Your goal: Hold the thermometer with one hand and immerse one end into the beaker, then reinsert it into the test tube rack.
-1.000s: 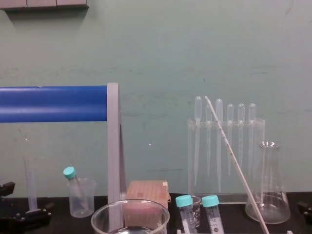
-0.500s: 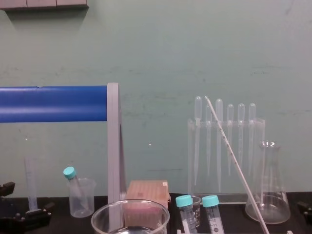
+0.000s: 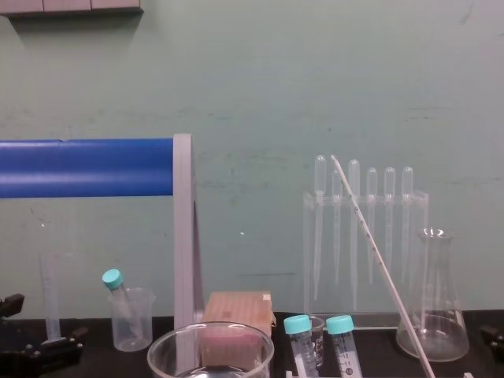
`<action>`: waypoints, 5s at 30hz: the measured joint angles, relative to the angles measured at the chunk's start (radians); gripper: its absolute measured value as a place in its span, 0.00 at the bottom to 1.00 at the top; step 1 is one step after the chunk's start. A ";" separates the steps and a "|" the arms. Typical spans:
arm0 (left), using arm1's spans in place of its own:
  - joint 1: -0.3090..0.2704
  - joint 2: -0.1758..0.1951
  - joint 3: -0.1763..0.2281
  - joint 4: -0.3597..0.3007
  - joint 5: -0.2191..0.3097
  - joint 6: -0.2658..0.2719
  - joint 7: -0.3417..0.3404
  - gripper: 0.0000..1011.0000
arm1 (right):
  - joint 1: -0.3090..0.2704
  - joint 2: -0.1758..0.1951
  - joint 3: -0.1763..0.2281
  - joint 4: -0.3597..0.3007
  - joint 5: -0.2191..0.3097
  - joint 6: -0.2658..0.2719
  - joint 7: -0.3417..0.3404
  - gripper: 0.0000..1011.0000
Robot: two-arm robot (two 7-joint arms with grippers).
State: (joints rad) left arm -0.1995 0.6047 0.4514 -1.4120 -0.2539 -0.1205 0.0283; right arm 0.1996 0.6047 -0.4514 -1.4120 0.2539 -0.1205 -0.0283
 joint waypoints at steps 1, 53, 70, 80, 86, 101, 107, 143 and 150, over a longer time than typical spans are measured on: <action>0.000 0.000 0.000 0.000 0.000 0.000 0.000 1.00 | 0.000 0.000 0.000 0.000 0.000 0.000 0.000 0.99; 0.000 0.000 0.000 0.000 0.000 0.000 0.000 1.00 | 0.033 -0.132 0.137 -0.169 0.288 -0.072 0.274 0.99; 0.000 0.000 0.000 0.000 0.000 0.000 0.000 1.00 | 0.084 -0.186 0.093 -0.129 0.294 0.085 0.351 0.99; 0.000 0.000 0.000 0.000 0.000 0.000 0.000 1.00 | 0.105 -0.202 0.087 -0.102 0.274 0.190 0.364 0.99; 0.000 0.000 0.000 0.000 0.000 0.000 0.000 1.00 | 0.115 -0.212 0.087 -0.083 0.262 0.202 0.379 0.99; 0.000 0.000 0.000 0.000 0.000 0.000 0.000 1.00 | 0.140 -0.225 0.078 -0.050 0.248 0.241 0.401 0.99; 0.000 0.000 0.000 0.000 0.000 0.000 0.000 1.00 | 0.143 -0.228 0.077 -0.044 0.244 0.249 0.401 0.99; 0.000 0.000 0.000 0.000 0.000 0.000 0.000 1.00 | 0.142 -0.230 0.081 -0.043 0.244 0.256 0.395 0.68; 0.000 0.000 0.000 0.000 0.000 0.000 0.000 1.00 | 0.142 -0.230 0.081 -0.043 0.244 0.255 0.395 0.44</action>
State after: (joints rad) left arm -0.1995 0.6047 0.4514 -1.4120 -0.2539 -0.1205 0.0283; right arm 0.3415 0.3751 -0.3702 -1.4554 0.4981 0.1343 0.3669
